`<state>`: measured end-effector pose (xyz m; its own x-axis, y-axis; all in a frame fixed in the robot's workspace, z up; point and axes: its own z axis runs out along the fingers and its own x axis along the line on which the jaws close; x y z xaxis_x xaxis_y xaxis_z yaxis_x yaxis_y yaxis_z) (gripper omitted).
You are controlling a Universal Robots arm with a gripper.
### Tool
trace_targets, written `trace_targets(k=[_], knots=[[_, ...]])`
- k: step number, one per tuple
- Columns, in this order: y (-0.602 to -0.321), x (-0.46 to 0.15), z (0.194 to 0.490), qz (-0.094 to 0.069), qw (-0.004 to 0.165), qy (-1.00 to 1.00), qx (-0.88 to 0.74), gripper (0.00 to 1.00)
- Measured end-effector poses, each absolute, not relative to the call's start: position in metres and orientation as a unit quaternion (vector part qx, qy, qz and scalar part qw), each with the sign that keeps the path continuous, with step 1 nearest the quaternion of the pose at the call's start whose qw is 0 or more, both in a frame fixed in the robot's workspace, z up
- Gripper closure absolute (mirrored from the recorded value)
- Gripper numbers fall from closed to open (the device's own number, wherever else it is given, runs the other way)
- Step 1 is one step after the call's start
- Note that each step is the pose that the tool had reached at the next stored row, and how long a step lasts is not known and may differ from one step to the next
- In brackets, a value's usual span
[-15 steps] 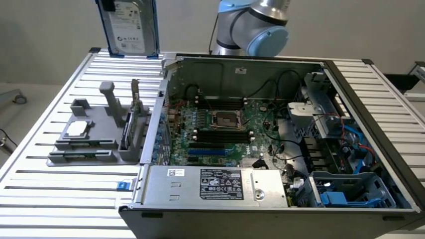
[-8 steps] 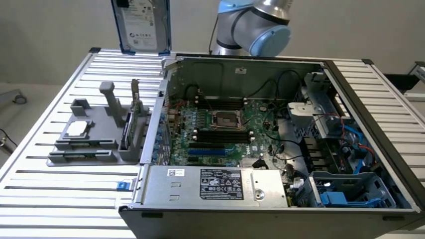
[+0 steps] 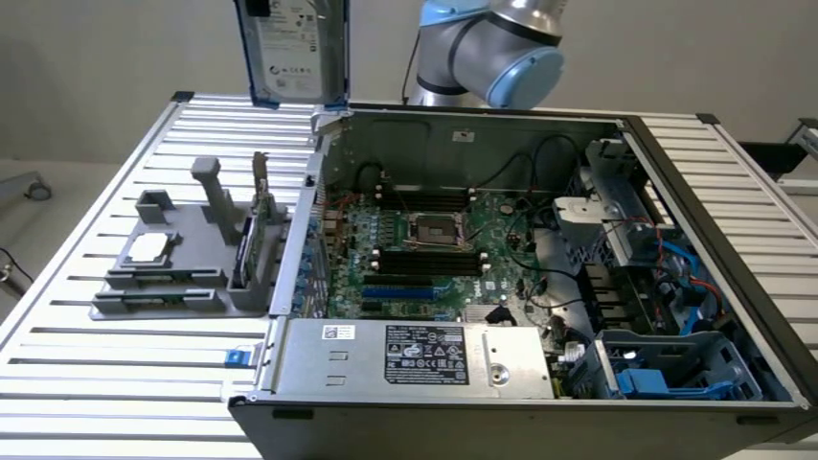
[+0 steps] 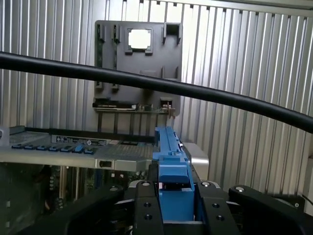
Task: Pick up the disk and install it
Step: 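Pick up the disk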
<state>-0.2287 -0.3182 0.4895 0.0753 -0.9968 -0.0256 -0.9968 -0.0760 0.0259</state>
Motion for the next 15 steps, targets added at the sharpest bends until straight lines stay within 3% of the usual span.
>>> trace_targets(k=[15], knots=[[-0.344,-0.176,0.489,-0.024,-0.005,-0.680,0.733,0.67]])
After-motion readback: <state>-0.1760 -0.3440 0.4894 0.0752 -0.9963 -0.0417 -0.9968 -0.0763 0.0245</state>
